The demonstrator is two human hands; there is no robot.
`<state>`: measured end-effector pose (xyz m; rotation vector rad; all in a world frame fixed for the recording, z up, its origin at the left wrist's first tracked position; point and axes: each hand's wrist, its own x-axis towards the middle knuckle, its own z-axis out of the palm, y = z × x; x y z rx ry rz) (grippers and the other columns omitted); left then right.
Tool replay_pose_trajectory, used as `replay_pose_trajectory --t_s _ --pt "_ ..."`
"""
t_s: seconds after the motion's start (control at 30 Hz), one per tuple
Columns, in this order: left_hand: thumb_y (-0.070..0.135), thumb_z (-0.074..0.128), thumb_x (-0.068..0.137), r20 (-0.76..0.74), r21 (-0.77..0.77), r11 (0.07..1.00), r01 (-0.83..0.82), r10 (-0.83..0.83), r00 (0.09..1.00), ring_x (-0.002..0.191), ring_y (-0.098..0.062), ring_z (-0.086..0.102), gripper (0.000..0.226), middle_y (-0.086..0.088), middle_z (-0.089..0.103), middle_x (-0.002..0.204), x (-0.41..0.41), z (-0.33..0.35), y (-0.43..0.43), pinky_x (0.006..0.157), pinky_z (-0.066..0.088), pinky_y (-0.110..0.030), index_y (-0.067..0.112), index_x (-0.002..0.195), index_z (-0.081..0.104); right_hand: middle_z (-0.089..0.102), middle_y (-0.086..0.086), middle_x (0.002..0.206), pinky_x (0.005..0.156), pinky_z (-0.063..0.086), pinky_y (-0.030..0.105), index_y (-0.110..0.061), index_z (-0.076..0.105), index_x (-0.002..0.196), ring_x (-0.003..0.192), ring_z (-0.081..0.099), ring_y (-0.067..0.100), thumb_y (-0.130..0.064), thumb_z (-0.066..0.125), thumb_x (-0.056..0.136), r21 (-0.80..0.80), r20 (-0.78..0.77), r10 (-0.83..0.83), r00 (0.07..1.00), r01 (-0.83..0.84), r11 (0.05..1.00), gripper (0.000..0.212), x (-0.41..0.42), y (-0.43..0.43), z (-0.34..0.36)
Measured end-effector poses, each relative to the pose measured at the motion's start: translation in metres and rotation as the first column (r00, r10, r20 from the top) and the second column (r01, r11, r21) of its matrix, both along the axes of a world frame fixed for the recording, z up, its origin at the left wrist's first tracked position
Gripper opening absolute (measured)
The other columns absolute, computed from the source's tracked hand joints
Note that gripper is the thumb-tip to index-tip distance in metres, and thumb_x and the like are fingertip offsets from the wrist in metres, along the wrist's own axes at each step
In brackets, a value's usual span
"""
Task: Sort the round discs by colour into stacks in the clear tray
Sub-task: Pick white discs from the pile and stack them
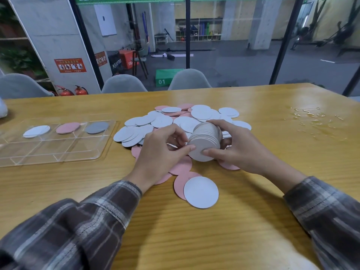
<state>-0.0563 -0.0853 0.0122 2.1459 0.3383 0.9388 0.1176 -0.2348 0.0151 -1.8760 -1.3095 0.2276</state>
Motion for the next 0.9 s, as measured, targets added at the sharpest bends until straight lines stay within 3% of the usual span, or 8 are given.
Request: replay_pose_trajectory --t_s 0.17,0.3,0.43,0.53,0.7,0.8,0.9 --pt "0.013 0.090 0.080 -0.031 0.045 0.999 0.016 -0.014 0.999 0.075 -0.013 0.071 0.021 0.003 0.070 0.079 -0.003 -0.001 0.000 0.067 0.060 -0.022 0.012 0.080 0.068 0.063 -0.016 0.127 0.086 0.057 0.043 -0.035 0.048 0.144 0.090 0.070 0.015 -0.035 0.084 0.081 -0.013 0.018 0.006 1.000 -0.006 1.000 0.073 0.001 -0.001 0.000" --pt "0.023 0.092 0.078 -0.150 0.073 0.993 0.095 -0.084 0.985 0.062 -0.003 0.062 0.023 0.010 0.068 0.070 -0.010 0.001 -0.001 0.058 0.043 -0.011 0.016 0.077 0.070 0.064 -0.014 0.126 0.087 0.057 0.046 -0.035 0.050 0.141 0.094 0.071 0.016 -0.032 0.084 0.081 0.013 -0.005 0.020 1.000 -0.020 1.000 0.069 0.002 -0.003 -0.001" --pt "0.042 0.094 0.071 -0.381 0.062 0.954 0.292 -0.248 0.891 0.082 -0.012 0.063 0.032 0.008 0.067 0.089 -0.014 -0.004 0.001 0.070 0.052 -0.023 0.030 0.096 0.079 0.065 -0.014 0.124 0.087 0.057 0.046 -0.035 0.050 0.142 0.091 0.072 0.016 -0.032 0.085 0.081 0.015 -0.018 0.005 1.000 -0.005 1.000 0.070 0.004 -0.003 -0.001" --pt "0.046 0.093 0.071 -0.458 0.042 0.938 0.345 -0.288 0.841 0.091 -0.013 0.064 0.034 0.013 0.065 0.096 -0.014 -0.005 0.001 0.080 0.054 -0.028 0.036 0.101 0.081 0.064 -0.015 0.126 0.089 0.057 0.043 -0.035 0.050 0.143 0.093 0.072 0.013 -0.034 0.085 0.081 0.016 -0.014 0.002 1.000 -0.001 1.000 0.071 0.003 -0.004 -0.001" --pt "0.037 0.094 0.073 -0.445 -0.045 0.936 0.349 -0.331 0.832 0.079 -0.008 0.060 0.023 0.011 0.063 0.093 -0.014 -0.002 0.003 0.077 0.053 -0.027 0.034 0.093 0.082 0.064 -0.015 0.124 0.089 0.057 0.044 -0.036 0.050 0.142 0.092 0.071 0.017 -0.034 0.085 0.081 0.014 -0.017 -0.007 1.000 0.008 1.000 0.071 0.003 -0.004 -0.001" --pt "0.030 0.094 0.075 -0.410 -0.064 0.945 0.321 -0.319 0.855 0.077 -0.007 0.062 0.020 0.013 0.067 0.088 -0.014 0.000 0.005 0.072 0.049 -0.019 0.031 0.089 0.080 0.065 -0.015 0.123 0.087 0.058 0.046 -0.038 0.050 0.142 0.090 0.072 0.017 -0.034 0.085 0.080 0.019 -0.049 -0.006 0.999 0.007 1.000 0.070 0.003 -0.004 -0.001" --pt "0.021 0.090 0.079 -0.344 -0.116 0.955 0.272 -0.296 0.891 0.076 -0.016 0.066 0.017 0.007 0.074 0.084 -0.013 0.004 0.009 0.070 0.054 -0.030 0.023 0.089 0.077 0.064 -0.015 0.126 0.086 0.059 0.047 -0.038 0.051 0.141 0.092 0.073 0.016 -0.034 0.085 0.081 0.029 -0.089 0.013 0.996 -0.010 1.000 0.070 0.004 -0.005 -0.001"
